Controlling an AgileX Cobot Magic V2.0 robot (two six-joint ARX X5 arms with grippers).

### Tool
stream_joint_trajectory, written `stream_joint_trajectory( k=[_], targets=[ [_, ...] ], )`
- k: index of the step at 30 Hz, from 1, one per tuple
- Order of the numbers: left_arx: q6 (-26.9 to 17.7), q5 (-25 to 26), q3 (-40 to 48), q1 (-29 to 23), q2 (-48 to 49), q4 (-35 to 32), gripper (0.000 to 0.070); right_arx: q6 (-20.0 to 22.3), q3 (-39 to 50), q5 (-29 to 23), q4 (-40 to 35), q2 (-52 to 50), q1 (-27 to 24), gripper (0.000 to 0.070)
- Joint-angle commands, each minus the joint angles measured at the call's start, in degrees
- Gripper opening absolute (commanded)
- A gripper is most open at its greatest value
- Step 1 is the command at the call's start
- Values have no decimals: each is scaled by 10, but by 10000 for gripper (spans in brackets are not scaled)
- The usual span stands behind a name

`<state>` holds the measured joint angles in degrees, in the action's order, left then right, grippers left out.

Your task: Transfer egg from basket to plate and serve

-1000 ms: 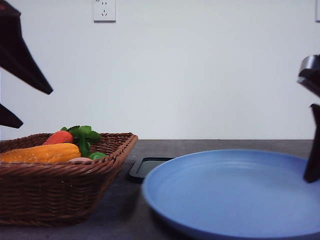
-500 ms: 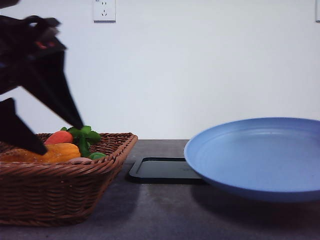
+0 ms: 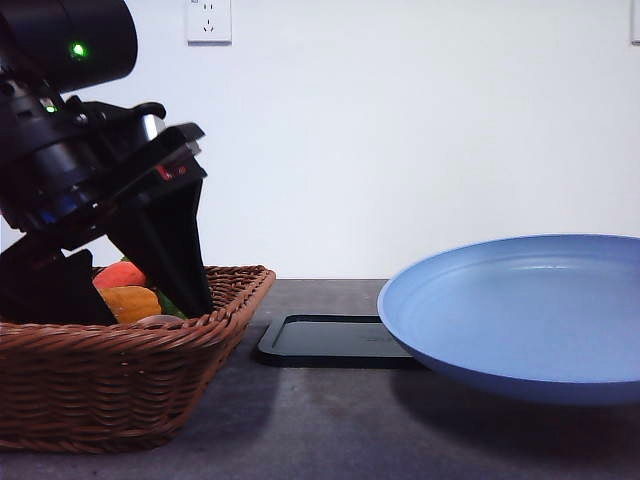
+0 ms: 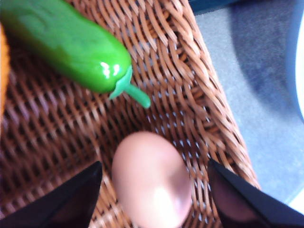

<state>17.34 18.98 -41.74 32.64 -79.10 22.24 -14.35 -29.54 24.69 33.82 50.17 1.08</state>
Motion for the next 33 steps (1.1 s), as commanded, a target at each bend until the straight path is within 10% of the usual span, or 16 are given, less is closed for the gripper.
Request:
stream_joint_trajectory(
  k=[1, 9, 33],
  targets=[
    [0, -2, -10, 4, -11, -5, 404, 2, -8, 3, -6, 2, 0, 0],
    [-1, -2, -10, 4, -12, 2, 255, 2, -8, 3, -6, 2, 0, 0],
    [-50, 43, -172, -16, -9, 139, 250, 2, -8, 36, 21, 7, 1, 0]
  ],
)
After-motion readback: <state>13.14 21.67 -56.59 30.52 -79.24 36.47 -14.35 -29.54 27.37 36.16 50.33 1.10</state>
